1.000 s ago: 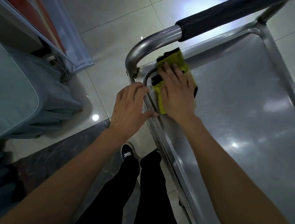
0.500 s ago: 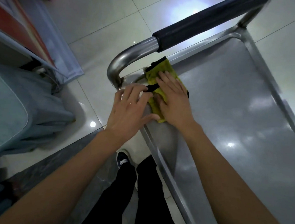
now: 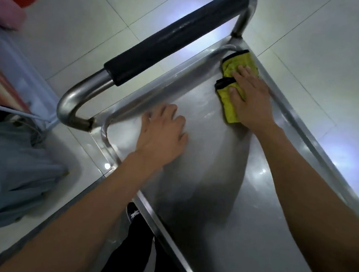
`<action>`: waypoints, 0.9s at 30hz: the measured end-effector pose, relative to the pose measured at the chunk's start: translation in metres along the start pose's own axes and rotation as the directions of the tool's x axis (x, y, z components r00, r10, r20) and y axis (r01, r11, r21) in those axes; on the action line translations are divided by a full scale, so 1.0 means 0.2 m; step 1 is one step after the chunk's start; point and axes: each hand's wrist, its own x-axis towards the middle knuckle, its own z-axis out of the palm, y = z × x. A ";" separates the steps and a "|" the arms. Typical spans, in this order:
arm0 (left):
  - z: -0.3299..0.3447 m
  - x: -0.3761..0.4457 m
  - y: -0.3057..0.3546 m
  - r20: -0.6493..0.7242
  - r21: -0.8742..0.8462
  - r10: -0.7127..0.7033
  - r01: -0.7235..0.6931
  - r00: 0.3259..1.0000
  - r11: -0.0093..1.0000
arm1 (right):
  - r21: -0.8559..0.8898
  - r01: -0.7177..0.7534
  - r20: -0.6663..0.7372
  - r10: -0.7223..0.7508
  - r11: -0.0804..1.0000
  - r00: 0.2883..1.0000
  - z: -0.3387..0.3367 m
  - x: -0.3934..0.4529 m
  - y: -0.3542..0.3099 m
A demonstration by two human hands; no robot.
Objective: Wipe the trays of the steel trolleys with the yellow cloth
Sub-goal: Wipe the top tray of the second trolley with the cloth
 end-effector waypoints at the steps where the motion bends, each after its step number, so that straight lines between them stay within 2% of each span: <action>1: 0.01 -0.01 0.00 0.000 0.016 0.003 -0.003 1.000 1.000 | 0.001 -0.008 0.007 0.007 1.000 1.000 -0.03 0.03 0.04; 7: 0.06 -0.02 -0.06 0.011 0.050 0.087 -0.087 0.996 0.995 | -0.031 0.022 0.012 -0.022 0.999 1.000 -0.05 0.06 0.10; 12: 0.06 -0.02 -0.11 0.073 0.051 0.100 -0.104 0.992 0.993 | -0.027 0.034 -0.017 -0.034 0.999 0.999 0.03 -0.12 0.02; 17: 0.04 -0.03 -0.14 0.109 0.023 0.132 -0.136 0.985 0.990 | -0.033 0.075 -0.043 -0.077 0.997 0.996 0.16 -0.46 -0.15; 22: 0.01 -0.04 -0.20 0.122 -0.093 0.213 -0.202 0.969 0.975 | -0.037 0.112 -0.030 -0.113 0.993 0.993 0.30 -0.75 -0.38; 27: 0.03 -0.03 -0.24 0.065 -0.134 0.266 -0.255 0.962 0.957 | -0.022 0.167 -0.047 -0.168 0.986 0.985 0.44 -1.01 -0.60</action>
